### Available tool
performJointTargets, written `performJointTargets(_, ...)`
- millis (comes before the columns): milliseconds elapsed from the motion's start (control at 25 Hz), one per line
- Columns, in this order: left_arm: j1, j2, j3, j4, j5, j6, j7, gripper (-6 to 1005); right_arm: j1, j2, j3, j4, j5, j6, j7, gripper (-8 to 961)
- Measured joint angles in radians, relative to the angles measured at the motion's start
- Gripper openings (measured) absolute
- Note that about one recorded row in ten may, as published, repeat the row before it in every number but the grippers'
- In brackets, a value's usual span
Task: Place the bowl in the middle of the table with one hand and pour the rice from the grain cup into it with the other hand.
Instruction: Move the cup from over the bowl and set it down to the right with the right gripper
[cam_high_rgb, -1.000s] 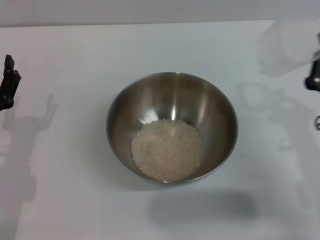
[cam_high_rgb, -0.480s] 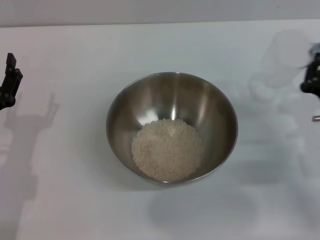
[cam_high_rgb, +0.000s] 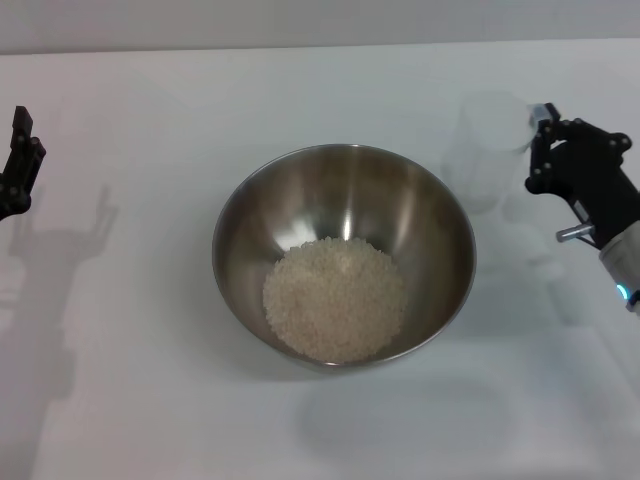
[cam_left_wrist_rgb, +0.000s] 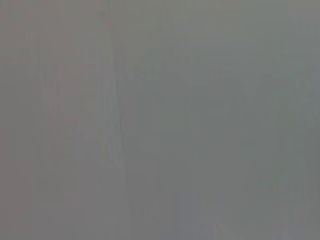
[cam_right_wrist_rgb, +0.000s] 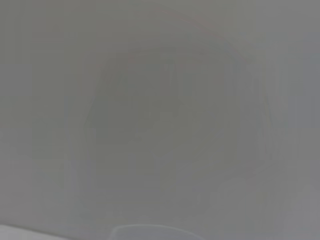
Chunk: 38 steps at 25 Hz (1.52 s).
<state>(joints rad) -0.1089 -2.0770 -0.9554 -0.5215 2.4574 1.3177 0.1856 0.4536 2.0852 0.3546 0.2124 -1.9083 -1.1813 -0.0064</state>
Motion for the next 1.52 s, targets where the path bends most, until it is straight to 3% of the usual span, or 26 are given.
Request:
performJointTargets(680,-0.001,0.000,0.001,0.000,0.000,0.000,0.000,815,0.042,0.000,-0.019,0.001,-0.003,0.134,-0.005,59)
performJointTargets(1520,-0.012,0.000,0.006,0.000,0.000,0.000,0.000,815,0.054,0.001,-0.035,0.021,-0.024,0.191,-0.001,89)
